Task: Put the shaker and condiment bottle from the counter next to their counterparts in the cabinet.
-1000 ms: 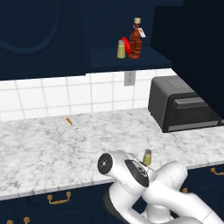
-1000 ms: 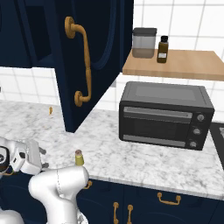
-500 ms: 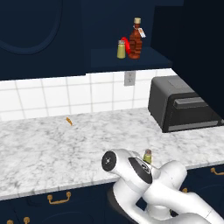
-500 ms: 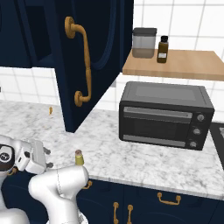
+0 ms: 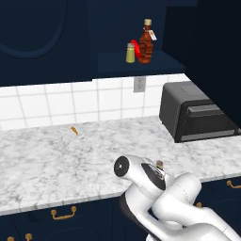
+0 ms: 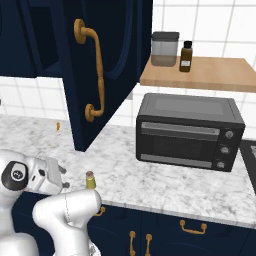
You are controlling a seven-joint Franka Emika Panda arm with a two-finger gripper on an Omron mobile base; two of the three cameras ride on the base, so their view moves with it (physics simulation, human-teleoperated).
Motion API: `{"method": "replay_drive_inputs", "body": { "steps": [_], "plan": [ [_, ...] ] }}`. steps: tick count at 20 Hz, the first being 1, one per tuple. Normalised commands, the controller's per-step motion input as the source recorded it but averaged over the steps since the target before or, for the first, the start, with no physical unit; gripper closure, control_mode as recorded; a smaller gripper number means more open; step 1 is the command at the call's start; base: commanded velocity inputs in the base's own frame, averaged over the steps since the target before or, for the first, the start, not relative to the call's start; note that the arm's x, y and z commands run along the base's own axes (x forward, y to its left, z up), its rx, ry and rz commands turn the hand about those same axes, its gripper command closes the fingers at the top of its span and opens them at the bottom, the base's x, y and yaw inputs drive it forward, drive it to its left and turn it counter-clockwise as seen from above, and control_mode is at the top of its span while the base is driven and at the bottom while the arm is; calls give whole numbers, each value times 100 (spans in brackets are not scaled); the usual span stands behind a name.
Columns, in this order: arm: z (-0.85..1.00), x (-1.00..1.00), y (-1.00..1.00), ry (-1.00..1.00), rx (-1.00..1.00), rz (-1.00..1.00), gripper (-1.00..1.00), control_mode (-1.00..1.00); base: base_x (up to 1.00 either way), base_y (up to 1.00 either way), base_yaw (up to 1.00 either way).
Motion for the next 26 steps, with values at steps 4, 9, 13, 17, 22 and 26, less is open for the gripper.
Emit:
{"method": "replay_drive_inputs", "body": {
  "steps": [4, 9, 13, 17, 22, 26],
  "plan": [
    [-24, 19, -11, 0, 0, 0, -100, -100, 0, 0, 0],
    [-22, 20, -11, -2, 0, 0, -100, -100, 0, 0, 0],
    [-20, 14, -10, -2, 0, 0, -100, -100, 0, 0, 0],
    [-23, 16, -11, -2, 0, 0, -100, -100, 0, 0, 0],
    [-26, 23, -16, -2, 0, 0, -100, -100, 0, 0, 0],
    [-31, 21, -22, -2, 0, 0, -100, -100, 0, 0, 0]
  ]
}}
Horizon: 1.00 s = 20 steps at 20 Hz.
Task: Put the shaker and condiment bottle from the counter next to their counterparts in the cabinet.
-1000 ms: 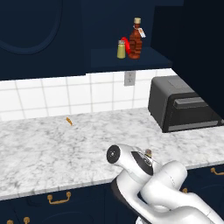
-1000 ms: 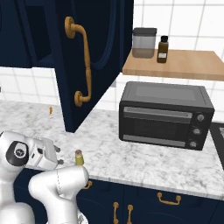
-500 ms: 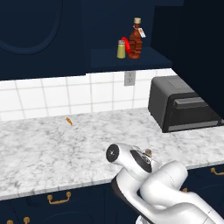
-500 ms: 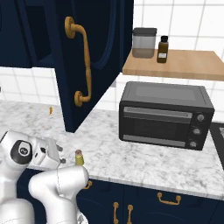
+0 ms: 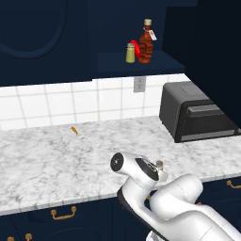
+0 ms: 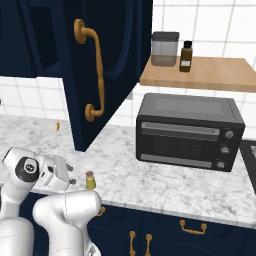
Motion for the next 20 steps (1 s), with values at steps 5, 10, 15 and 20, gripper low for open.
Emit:
{"method": "replay_drive_inputs", "body": {
  "steps": [5, 10, 15, 20],
  "plan": [
    [-33, 2, -28, -3, 0, -1, -100, -100, 0, 0, 0],
    [-32, 7, -37, -2, 0, -1, -100, -100, 0, 0, 0],
    [-34, 19, -35, -3, 0, 0, -100, -100, 0, 0, 0],
    [-38, 10, -36, -2, 0, 0, -100, -100, 0, 0, 0]
  ]
}}
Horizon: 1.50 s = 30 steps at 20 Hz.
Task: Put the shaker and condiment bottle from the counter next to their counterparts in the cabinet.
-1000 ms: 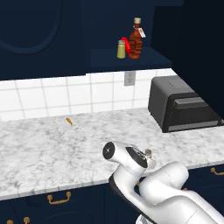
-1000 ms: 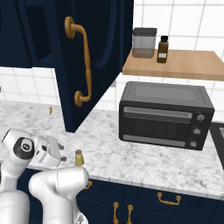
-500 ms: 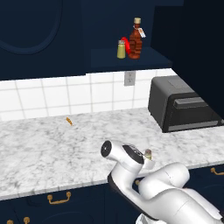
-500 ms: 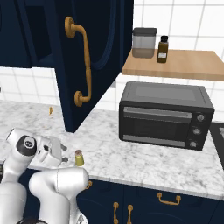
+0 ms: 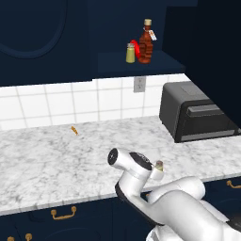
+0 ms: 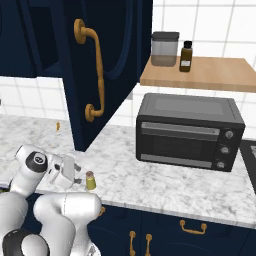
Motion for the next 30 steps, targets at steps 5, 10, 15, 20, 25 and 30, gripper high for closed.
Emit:
{"method": "replay_drive_inputs", "body": {
  "steps": [5, 10, 15, 20, 25, 30],
  "plan": [
    [-37, 8, -31, -1, 0, 0, -100, -100, 0, 0, 0],
    [-28, 0, -42, 0, 3, 0, -100, -100, 0, 0, 0],
    [-27, 0, -50, 0, 4, -2, -100, -100, 0, 0, 0],
    [-50, 0, -40, 0, 0, -1, 100, -100, 0, 0, 0],
    [-61, 0, -23, 1, 0, 0, 100, -100, 0, 0, 0],
    [-12, 1, -4, 4, 5, -1, 100, -100, 0, 0, 0]
  ]
}}
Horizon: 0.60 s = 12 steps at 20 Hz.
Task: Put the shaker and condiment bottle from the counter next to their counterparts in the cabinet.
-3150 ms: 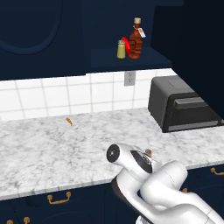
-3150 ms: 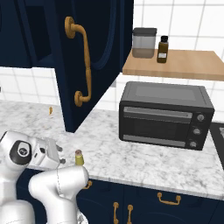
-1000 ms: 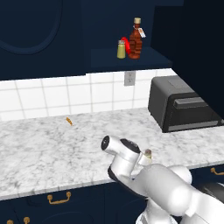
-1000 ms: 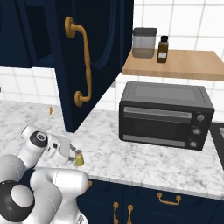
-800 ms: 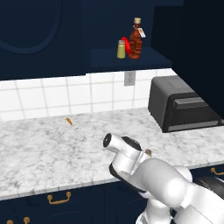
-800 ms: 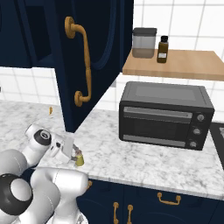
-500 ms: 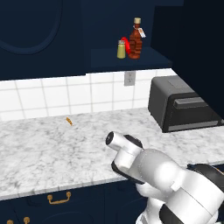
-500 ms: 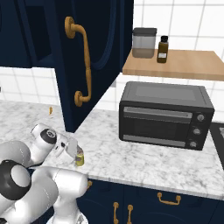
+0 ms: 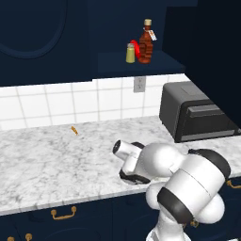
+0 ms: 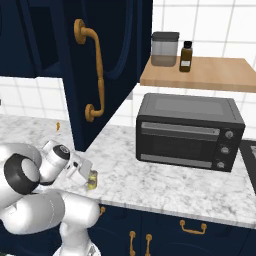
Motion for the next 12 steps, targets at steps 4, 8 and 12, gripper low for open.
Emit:
{"method": "replay_drive_inputs", "body": {
  "steps": [4, 8, 12],
  "plan": [
    [26, -19, 0, -2, 2, 15, 100, -100, 0, 0, 0],
    [43, -26, 0, -4, 0, 30, 100, -100, 0, 0, 0],
    [55, -27, 0, -4, 0, 29, 100, -100, 0, 0, 0]
  ]
}}
